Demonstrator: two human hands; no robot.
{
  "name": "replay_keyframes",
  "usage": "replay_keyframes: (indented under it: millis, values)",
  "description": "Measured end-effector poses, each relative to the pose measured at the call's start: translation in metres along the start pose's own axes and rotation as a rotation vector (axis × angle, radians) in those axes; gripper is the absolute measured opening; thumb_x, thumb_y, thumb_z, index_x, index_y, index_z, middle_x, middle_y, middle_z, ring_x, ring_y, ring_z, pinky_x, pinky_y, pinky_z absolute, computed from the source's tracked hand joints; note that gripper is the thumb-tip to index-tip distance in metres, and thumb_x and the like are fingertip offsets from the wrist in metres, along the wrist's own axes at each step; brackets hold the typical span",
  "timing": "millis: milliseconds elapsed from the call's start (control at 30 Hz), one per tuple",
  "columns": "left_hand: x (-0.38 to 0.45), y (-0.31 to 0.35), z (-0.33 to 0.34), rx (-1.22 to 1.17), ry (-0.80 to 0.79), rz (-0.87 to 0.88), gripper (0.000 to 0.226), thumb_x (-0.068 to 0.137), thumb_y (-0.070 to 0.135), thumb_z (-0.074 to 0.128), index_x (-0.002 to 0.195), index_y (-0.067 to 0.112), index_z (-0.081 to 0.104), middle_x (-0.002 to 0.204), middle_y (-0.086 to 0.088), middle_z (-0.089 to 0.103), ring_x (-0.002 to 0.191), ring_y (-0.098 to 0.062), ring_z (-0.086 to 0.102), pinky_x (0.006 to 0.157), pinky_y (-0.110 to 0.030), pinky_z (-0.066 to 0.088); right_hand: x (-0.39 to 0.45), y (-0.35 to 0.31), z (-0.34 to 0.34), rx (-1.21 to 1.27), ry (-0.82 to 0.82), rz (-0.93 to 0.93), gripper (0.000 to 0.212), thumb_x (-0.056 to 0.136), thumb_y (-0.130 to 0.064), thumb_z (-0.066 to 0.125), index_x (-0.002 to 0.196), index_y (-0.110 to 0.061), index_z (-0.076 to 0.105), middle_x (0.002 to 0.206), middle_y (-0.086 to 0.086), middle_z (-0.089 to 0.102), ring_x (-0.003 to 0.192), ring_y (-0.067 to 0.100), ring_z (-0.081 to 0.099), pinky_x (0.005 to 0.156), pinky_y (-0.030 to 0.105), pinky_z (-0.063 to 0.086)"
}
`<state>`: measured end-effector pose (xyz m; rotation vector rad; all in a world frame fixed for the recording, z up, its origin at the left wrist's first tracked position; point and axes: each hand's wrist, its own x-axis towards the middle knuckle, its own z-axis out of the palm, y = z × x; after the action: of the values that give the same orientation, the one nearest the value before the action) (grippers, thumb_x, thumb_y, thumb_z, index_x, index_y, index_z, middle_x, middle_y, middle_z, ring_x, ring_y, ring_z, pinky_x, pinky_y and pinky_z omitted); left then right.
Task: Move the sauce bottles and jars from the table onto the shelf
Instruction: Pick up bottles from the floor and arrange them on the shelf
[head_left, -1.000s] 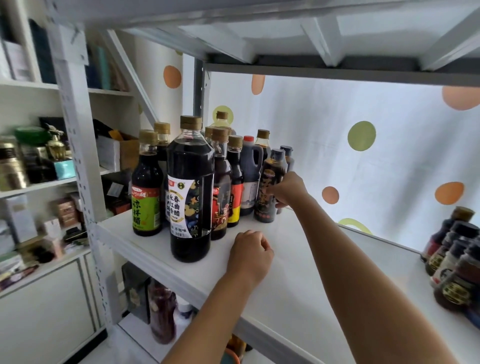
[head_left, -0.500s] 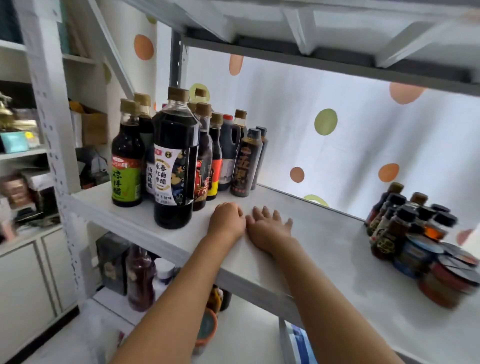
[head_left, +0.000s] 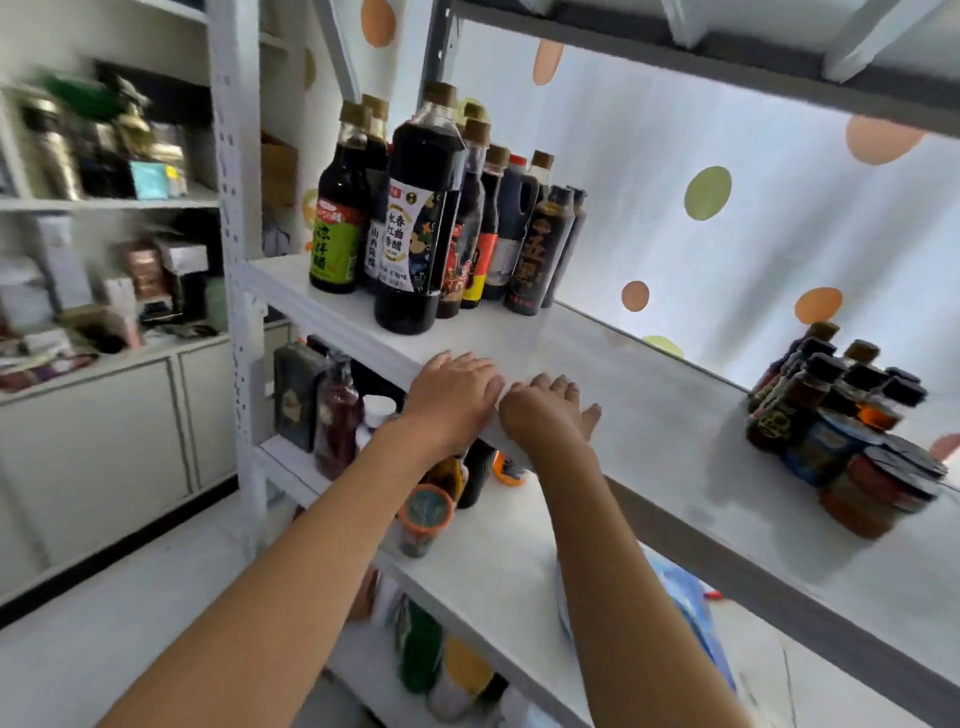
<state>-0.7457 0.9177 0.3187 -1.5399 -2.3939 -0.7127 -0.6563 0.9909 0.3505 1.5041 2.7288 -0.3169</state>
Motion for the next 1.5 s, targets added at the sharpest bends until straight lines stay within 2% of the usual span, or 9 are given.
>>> replay_keyframes:
  millis: [100,200,333,433,633,933,1067,1167,1500]
  values:
    - [-0.07,-0.01,0.02,-0.017,0.181,-0.061,0.045,0.105,0.027,0.03,0.145,0.011,0.04,0.152,-0.003,0.04,0.144,-0.016,0.028,0.118,-0.029,0.02,-0.033,-0.012,0.024,-0.062,0.228,-0.164,0.055,0.105,-0.035,0.017,0.156,-0.013,0.019,0.165,0.01,0.011,0.153,0.024,0.005,0.121,0.055,0.003]
    - [-0.143,-0.024,0.04,0.011,0.158,-0.333,0.057,0.102,0.039,0.016,0.148,0.009,0.032,0.153,-0.008,0.036,0.141,-0.02,0.035,0.114,-0.038,0.034,-0.061,-0.015,0.056,-0.047,0.366,-0.4,0.054,0.106,-0.03,0.015,0.157,-0.01,0.013,0.166,0.01,0.003,0.153,0.023,-0.006,0.119,0.05,-0.014]
    - [-0.216,-0.039,0.032,0.155,0.08,-0.54,0.065,0.098,0.041,0.003,0.152,0.007,0.018,0.16,-0.006,0.017,0.149,-0.02,0.015,0.12,-0.031,0.009,-0.106,-0.042,0.124,0.098,0.172,-0.734,0.056,0.107,-0.033,0.014,0.157,-0.011,0.006,0.166,0.007,-0.006,0.152,0.018,-0.014,0.122,0.044,-0.013]
    - [-0.27,-0.057,0.016,0.233,0.053,-0.656,0.053,0.105,0.031,0.015,0.154,0.011,0.008,0.162,-0.003,0.006,0.15,-0.016,0.002,0.119,-0.028,0.001,-0.148,-0.067,0.174,0.12,0.037,-0.88,0.057,0.106,-0.034,0.014,0.157,-0.01,0.007,0.165,0.009,-0.006,0.152,0.02,-0.013,0.122,0.043,-0.011]
    - [-0.385,-0.115,0.016,-0.03,0.139,-0.947,0.051,0.105,0.035,0.025,0.149,0.009,0.031,0.154,-0.01,0.035,0.142,-0.022,0.032,0.115,-0.031,0.022,-0.205,-0.121,0.238,0.054,-0.105,-1.021,0.057,0.107,-0.035,0.013,0.158,-0.009,0.007,0.166,0.007,-0.006,0.152,0.019,-0.014,0.123,0.042,-0.009]
    - [-0.501,-0.248,0.04,-0.135,0.24,-1.24,0.049,0.105,0.03,0.031,0.147,0.006,0.036,0.152,-0.014,0.038,0.143,-0.024,0.031,0.117,-0.036,0.025,-0.236,-0.251,0.367,-0.245,-0.32,-1.133,0.056,0.107,-0.034,0.015,0.157,-0.009,0.012,0.166,0.008,-0.003,0.152,0.019,-0.01,0.123,0.041,-0.008]
    - [-0.541,-0.297,0.058,-0.145,0.199,-1.33,0.049,0.105,0.029,0.03,0.144,0.002,0.041,0.146,-0.017,0.046,0.139,-0.028,0.038,0.114,-0.042,0.032,-0.245,-0.291,0.425,-0.325,-0.416,-1.159,0.056,0.107,-0.034,0.014,0.157,-0.009,0.006,0.166,0.007,-0.005,0.152,0.018,-0.011,0.123,0.039,-0.009]
    - [-0.558,-0.32,0.078,-0.144,0.127,-1.407,0.061,0.101,0.039,0.017,0.145,0.001,0.038,0.148,-0.017,0.043,0.141,-0.029,0.036,0.114,-0.041,0.03,-0.24,-0.302,0.459,-0.361,-0.472,-1.173,0.058,0.107,-0.034,0.015,0.157,-0.009,0.0,0.166,0.007,-0.005,0.153,0.018,-0.009,0.123,0.036,-0.009]
    - [-0.543,-0.358,0.171,-0.157,-0.03,-1.623,0.054,0.106,0.033,0.019,0.153,0.006,0.019,0.16,-0.007,0.02,0.149,-0.02,0.014,0.12,-0.037,0.017,-0.171,-0.296,0.568,-0.467,-0.656,-1.207,0.059,0.107,-0.032,0.018,0.156,-0.006,-0.002,0.165,0.012,-0.003,0.153,0.026,-0.004,0.124,0.037,-0.004]
